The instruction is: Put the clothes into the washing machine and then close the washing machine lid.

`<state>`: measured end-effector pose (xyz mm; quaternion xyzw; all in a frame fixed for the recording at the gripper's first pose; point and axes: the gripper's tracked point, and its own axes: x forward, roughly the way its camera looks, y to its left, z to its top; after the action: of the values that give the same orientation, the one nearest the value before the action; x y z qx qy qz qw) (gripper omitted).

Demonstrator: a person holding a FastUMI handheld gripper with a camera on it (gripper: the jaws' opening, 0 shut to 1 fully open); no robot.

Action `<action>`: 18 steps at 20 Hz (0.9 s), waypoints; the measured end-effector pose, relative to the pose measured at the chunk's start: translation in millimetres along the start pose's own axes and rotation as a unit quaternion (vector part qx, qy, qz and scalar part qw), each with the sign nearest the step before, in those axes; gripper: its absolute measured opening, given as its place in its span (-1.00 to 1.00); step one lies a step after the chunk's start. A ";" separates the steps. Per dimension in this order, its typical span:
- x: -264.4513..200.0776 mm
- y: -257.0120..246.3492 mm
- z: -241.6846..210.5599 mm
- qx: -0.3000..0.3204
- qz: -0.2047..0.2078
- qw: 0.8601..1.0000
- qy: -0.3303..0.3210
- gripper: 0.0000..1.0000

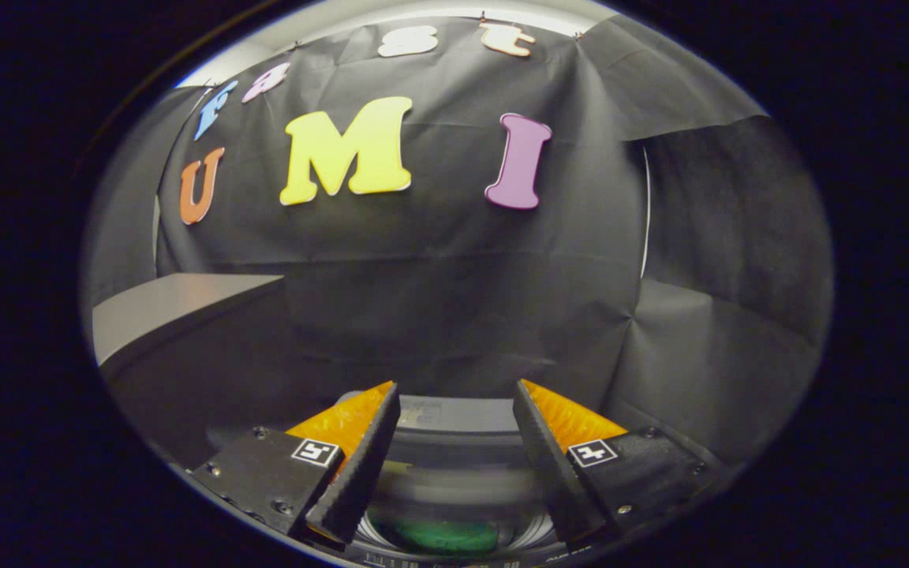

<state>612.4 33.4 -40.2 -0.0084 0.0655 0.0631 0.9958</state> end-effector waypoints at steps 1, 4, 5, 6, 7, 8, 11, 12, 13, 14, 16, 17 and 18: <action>-1.6 1.4 -5.5 0.001 0.003 1.000 0.004 0.82; -10.4 4.1 -16.5 0.001 0.007 1.000 0.015 0.82; -12.3 5.1 -22.8 0.000 0.011 1.000 0.021 0.82; -17.6 6.8 -26.7 0.000 0.016 1.000 0.024 0.82; -23.2 7.5 -31.4 -0.002 0.019 0.999 0.026 0.82; -30.5 8.6 -38.6 -0.007 0.023 0.999 0.030 0.82; -61.7 9.9 -63.5 -0.020 0.034 0.998 0.044 0.82; -73.9 9.9 -74.0 -0.024 0.034 0.998 0.049 0.82; -88.8 9.3 -82.1 -0.024 0.035 0.998 0.052 0.82; -105.0 10.7 -91.7 -0.025 0.036 0.997 0.058 0.82; -136.8 19.2 -107.5 -0.033 0.042 0.997 0.064 0.82; -156.3 23.3 -115.7 -0.035 0.040 0.996 0.067 0.82; -176.8 27.9 -122.8 -0.029 0.039 0.996 0.071 0.82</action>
<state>419.1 36.0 -138.9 -0.0390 0.1344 0.1031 0.9848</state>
